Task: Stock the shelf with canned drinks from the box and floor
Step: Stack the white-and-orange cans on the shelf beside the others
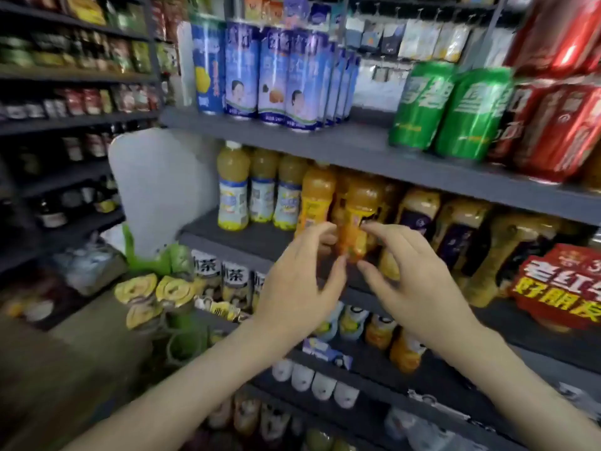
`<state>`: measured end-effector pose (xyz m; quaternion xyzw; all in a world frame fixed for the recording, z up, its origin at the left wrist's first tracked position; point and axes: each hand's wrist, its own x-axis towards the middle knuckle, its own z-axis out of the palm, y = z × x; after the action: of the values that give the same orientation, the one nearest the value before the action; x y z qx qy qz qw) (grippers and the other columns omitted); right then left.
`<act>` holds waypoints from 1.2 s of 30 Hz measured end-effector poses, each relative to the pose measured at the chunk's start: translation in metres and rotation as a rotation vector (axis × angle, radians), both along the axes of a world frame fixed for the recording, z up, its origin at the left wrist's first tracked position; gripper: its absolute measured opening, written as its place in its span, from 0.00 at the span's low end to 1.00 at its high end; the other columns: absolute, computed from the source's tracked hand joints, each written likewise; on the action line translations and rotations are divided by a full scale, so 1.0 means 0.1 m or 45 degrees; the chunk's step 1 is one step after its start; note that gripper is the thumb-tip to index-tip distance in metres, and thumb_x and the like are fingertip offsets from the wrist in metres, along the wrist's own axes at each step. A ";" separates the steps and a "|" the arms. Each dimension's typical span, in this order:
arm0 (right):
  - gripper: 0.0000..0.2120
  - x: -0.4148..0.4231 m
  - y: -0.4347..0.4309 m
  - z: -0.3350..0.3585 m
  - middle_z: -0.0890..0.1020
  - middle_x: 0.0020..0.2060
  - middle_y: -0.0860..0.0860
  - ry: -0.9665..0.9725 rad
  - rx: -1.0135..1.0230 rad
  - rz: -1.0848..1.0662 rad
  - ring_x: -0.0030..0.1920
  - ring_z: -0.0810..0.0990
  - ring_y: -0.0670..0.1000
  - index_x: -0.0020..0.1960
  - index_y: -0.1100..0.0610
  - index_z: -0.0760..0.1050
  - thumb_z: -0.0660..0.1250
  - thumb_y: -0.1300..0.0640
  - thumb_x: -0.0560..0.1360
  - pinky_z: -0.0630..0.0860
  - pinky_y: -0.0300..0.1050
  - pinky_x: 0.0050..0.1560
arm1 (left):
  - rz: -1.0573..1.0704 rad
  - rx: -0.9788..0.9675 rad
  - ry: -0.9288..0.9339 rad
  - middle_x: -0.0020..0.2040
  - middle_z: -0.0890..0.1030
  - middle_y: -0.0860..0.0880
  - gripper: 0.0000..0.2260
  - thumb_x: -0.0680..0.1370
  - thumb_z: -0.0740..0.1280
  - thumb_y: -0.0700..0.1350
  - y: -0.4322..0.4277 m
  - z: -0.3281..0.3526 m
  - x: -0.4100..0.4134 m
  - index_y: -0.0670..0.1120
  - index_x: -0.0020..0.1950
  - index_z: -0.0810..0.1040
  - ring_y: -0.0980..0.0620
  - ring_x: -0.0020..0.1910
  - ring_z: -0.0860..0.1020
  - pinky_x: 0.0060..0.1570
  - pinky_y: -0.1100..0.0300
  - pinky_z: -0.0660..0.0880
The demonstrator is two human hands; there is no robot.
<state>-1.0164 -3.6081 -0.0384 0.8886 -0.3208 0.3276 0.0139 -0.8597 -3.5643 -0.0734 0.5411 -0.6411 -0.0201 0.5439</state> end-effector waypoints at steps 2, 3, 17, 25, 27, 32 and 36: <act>0.21 0.05 0.13 -0.51 0.74 0.60 0.48 0.081 0.228 0.124 0.63 0.70 0.47 0.68 0.54 0.68 0.65 0.53 0.76 0.64 0.34 0.58 | 0.177 0.231 -0.017 0.59 0.76 0.54 0.17 0.79 0.62 0.49 0.36 -0.55 0.03 0.49 0.68 0.68 0.58 0.56 0.75 0.52 0.63 0.74; 0.21 0.07 0.21 -0.78 0.74 0.60 0.48 0.119 0.337 0.182 0.63 0.70 0.47 0.68 0.54 0.68 0.65 0.53 0.77 0.63 0.34 0.57 | 0.276 0.363 0.003 0.59 0.76 0.53 0.17 0.79 0.62 0.49 0.55 -0.84 0.04 0.48 0.68 0.68 0.56 0.55 0.76 0.50 0.62 0.75; 0.26 -0.09 1.47 -5.26 0.79 0.54 0.56 0.803 1.247 0.272 0.54 0.78 0.57 0.61 0.58 0.75 0.59 0.45 0.69 0.74 0.46 0.53 | 0.822 1.702 0.662 0.58 0.78 0.46 0.24 0.73 0.57 0.51 3.00 -4.78 -0.07 0.47 0.68 0.66 0.40 0.54 0.78 0.52 0.51 0.74; 0.26 -0.40 1.90 -8.49 0.71 0.67 0.62 1.271 1.235 0.222 0.67 0.70 0.61 0.70 0.63 0.66 0.64 0.54 0.74 0.66 0.52 0.67 | 0.845 1.764 0.761 0.64 0.74 0.45 0.17 0.79 0.62 0.45 3.24 -7.60 -0.49 0.47 0.68 0.67 0.40 0.57 0.77 0.54 0.51 0.73; 0.32 -0.37 1.92 -9.13 0.66 0.70 0.61 1.345 1.190 0.126 0.70 0.65 0.60 0.73 0.64 0.60 0.67 0.54 0.74 0.62 0.54 0.70 | 0.825 1.763 0.769 0.63 0.75 0.46 0.17 0.79 0.61 0.44 3.23 -8.19 -0.62 0.47 0.67 0.67 0.40 0.55 0.78 0.51 0.48 0.74; 0.37 -0.32 1.85 -10.21 0.67 0.69 0.60 1.333 1.112 -0.038 0.68 0.66 0.61 0.73 0.60 0.59 0.71 0.48 0.71 0.64 0.55 0.67 | 0.778 1.768 0.849 0.63 0.73 0.47 0.17 0.79 0.61 0.44 3.17 -9.20 -0.95 0.48 0.67 0.68 0.42 0.55 0.77 0.50 0.48 0.74; 0.35 -0.30 1.73 -10.42 0.74 0.60 0.65 1.225 0.946 0.005 0.59 0.74 0.64 0.68 0.65 0.65 0.74 0.50 0.69 0.73 0.54 0.56 | 0.754 1.774 0.823 0.64 0.73 0.47 0.19 0.78 0.62 0.44 3.13 -9.47 -1.09 0.49 0.68 0.68 0.40 0.54 0.77 0.49 0.47 0.74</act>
<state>-1.0462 -3.4348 -1.0807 0.8829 -0.3697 -0.2447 -0.1546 -0.9684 -3.2516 -1.0207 0.8689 -0.1241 -0.4238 0.2237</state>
